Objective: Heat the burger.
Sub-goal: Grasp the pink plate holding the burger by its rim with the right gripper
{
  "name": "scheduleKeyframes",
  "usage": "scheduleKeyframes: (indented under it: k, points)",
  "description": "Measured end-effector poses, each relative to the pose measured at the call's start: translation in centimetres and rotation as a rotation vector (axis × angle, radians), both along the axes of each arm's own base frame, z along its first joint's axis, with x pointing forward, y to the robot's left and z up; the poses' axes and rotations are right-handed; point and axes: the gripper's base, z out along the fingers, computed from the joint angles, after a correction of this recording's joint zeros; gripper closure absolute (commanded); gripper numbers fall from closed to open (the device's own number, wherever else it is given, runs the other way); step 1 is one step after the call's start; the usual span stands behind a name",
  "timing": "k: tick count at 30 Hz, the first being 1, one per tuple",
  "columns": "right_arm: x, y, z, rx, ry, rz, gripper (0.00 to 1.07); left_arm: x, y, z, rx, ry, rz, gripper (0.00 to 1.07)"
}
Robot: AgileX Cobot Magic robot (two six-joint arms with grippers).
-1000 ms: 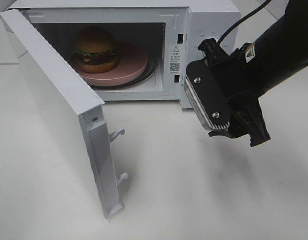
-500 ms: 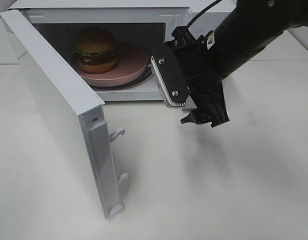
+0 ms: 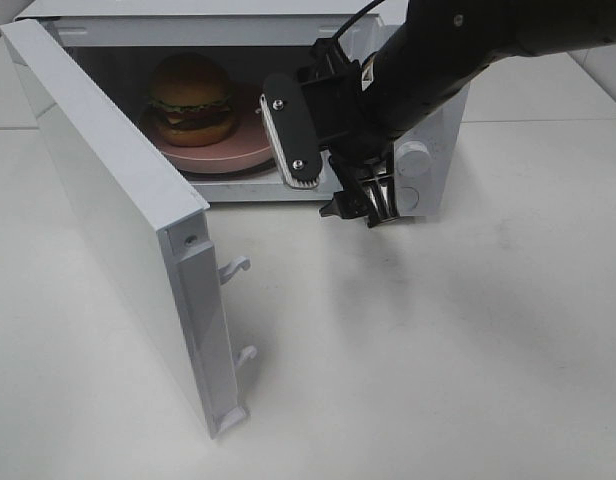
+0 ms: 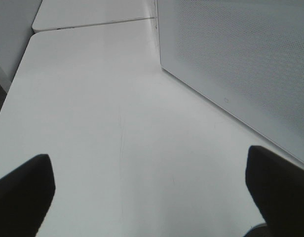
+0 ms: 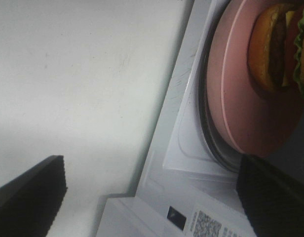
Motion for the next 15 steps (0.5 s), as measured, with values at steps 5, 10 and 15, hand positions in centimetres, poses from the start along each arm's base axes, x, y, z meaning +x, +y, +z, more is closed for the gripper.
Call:
scheduleKeyframes:
  k: [5, 10, 15]
  points:
    - [1.2, 0.8, -0.7, 0.019, -0.014, -0.016, 0.18, 0.0, 0.0, 0.0, 0.000, 0.000, 0.000, 0.09]
    - [2.4, 1.6, -1.4, 0.031, -0.015, -0.029, 0.19, 0.0, 0.0, 0.0, 0.000, 0.000, 0.000, 0.09]
    - [3.4, 2.3, -2.0, 0.038, -0.024, -0.030, 0.20, 0.0, 0.0, 0.0, 0.000, 0.000, 0.000, 0.09]
